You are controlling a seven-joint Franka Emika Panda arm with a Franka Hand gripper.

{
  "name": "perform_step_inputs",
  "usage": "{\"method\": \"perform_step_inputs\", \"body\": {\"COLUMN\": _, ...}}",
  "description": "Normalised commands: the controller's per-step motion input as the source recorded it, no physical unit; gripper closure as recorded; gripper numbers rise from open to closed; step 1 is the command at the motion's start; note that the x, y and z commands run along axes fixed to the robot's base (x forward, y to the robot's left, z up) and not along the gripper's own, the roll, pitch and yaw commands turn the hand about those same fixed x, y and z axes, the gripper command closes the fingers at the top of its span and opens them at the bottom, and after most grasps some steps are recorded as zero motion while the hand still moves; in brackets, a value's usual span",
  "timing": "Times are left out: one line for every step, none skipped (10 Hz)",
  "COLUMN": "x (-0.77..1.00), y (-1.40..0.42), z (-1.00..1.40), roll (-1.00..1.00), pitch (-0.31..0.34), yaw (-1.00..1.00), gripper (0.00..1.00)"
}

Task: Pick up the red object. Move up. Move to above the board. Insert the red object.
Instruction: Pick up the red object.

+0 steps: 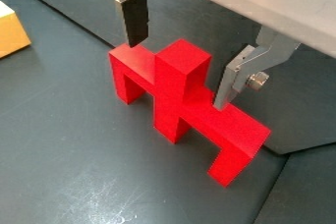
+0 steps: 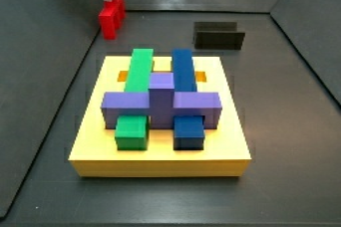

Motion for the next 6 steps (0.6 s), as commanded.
{"method": "perform_step_inputs", "body": {"x": -0.08, "y": -0.24, "z": -0.14, "roll": 0.23, "pitch": -0.017, "yaw": 0.00, "gripper": 0.00}}
{"method": "perform_step_inputs", "body": {"x": -0.06, "y": 0.00, "z": -0.06, "roll": 0.18, "pitch": 0.000, "yaw": 0.16, "gripper": 0.00}}
{"method": "perform_step_inputs", "body": {"x": 0.00, "y": 0.00, "z": -0.09, "roll": 0.13, "pitch": 0.000, "yaw": 0.17, "gripper": 0.00}}
{"method": "perform_step_inputs", "body": {"x": -0.01, "y": 0.05, "z": -0.12, "roll": 0.07, "pitch": -0.011, "yaw": 0.09, "gripper": 0.00}}
{"method": "perform_step_inputs", "body": {"x": -0.05, "y": 0.05, "z": -0.18, "roll": 0.04, "pitch": -0.066, "yaw": 0.12, "gripper": 0.00}}
{"method": "perform_step_inputs", "body": {"x": -0.09, "y": 0.00, "z": -0.15, "roll": 0.01, "pitch": -0.099, "yaw": 0.09, "gripper": 0.00}}
